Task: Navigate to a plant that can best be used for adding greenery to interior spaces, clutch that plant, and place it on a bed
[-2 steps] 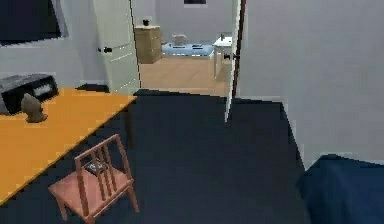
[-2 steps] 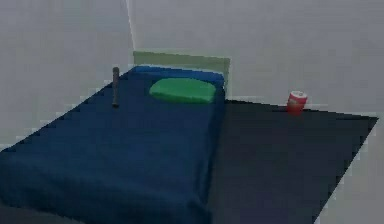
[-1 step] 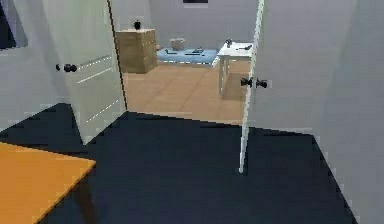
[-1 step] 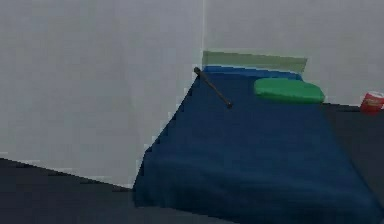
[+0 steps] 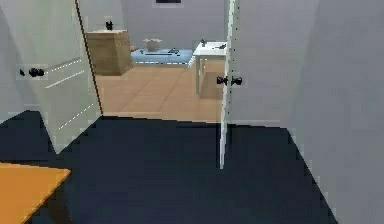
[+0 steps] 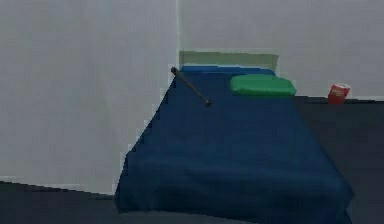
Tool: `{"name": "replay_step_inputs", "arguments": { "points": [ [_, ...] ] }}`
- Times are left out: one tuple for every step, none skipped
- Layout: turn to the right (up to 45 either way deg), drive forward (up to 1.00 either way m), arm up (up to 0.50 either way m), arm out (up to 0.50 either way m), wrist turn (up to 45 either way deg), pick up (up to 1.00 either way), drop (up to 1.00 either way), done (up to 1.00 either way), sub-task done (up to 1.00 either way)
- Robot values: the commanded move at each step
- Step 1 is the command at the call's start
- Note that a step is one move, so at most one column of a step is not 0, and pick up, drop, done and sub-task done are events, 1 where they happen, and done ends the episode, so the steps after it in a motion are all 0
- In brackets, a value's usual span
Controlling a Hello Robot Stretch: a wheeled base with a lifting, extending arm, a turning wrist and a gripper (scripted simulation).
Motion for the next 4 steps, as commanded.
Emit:
{"name": "replay_step_inputs", "arguments": {
  "points": [
    [0.0, 0.35, 0.0, 0.0, 0.0, 0.0, 0.0, 0.0, 0.0],
    [-18.0, 0.0, 0.0, 0.0, 0.0, 0.0, 0.0, 0.0, 0.0],
    [0.0, 1.0, 0.0, 0.0, 0.0, 0.0, 0.0, 0.0, 0.0],
    [9.0, 0.0, 0.0, 0.0, 0.0, 0.0, 0.0, 0.0, 0.0]
  ]
}}
